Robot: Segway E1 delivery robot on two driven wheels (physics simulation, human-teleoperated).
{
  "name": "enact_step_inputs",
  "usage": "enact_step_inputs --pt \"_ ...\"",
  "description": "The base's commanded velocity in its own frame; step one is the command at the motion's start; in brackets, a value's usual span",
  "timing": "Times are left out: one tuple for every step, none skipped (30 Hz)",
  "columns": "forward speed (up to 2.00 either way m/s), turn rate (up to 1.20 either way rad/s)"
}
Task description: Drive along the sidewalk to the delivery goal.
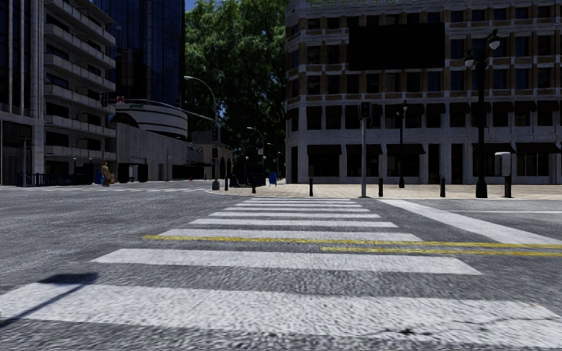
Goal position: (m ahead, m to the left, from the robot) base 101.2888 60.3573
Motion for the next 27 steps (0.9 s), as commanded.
enact_step_inputs --pt "1.97 0.0" --pt "1.97 0.0" --pt "1.97 0.0" --pt "1.97 0.0" --pt "1.97 0.0" --pt "1.97 0.0" --pt "1.97 0.0" --pt "1.97 0.0" --pt "1.97 0.0" --pt "1.97 0.0" --pt "1.97 0.0" --pt "1.97 0.0" --pt "1.97 0.0" --pt "1.97 0.0" --pt "1.97 0.0" --pt "1.97 0.0" --pt "1.97 0.0" --pt "1.97 0.0" --pt "1.97 0.0" --pt "1.97 0.0" --pt "1.97 0.0" --pt "1.97 0.0" --pt "1.97 0.0" --pt "1.97 0.0" --pt "1.97 0.0" --pt "1.97 0.0" --pt "1.97 0.0"
